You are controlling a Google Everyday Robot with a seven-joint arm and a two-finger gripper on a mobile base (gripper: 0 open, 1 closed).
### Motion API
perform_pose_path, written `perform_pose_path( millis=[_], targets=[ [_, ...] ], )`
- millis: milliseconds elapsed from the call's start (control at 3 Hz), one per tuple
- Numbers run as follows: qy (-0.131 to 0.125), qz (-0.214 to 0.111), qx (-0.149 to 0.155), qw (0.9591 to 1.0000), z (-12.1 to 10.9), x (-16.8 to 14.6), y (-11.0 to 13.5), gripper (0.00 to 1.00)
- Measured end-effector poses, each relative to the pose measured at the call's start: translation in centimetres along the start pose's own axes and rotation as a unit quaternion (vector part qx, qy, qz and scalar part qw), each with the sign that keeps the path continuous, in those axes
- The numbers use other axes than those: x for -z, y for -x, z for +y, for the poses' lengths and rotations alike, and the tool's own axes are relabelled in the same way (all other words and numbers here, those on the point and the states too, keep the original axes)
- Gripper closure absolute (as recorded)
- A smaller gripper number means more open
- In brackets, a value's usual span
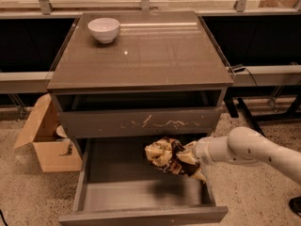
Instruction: Place brown chip bag into middle drawer
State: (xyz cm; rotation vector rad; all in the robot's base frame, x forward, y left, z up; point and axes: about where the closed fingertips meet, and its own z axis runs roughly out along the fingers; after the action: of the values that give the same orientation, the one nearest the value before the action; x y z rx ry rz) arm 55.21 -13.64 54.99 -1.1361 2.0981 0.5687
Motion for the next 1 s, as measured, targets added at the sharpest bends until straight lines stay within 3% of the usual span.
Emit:
perform_pose_path(
  millis=[667,1000],
  targets=[
    [-0.018,-0.024,-0.033,0.999,0.22,-2.62,-2.02,0.14],
    [-0.022,-0.06,-0.046,0.9969,-0.02,-1.7,-2.01,0.0]
  ],
)
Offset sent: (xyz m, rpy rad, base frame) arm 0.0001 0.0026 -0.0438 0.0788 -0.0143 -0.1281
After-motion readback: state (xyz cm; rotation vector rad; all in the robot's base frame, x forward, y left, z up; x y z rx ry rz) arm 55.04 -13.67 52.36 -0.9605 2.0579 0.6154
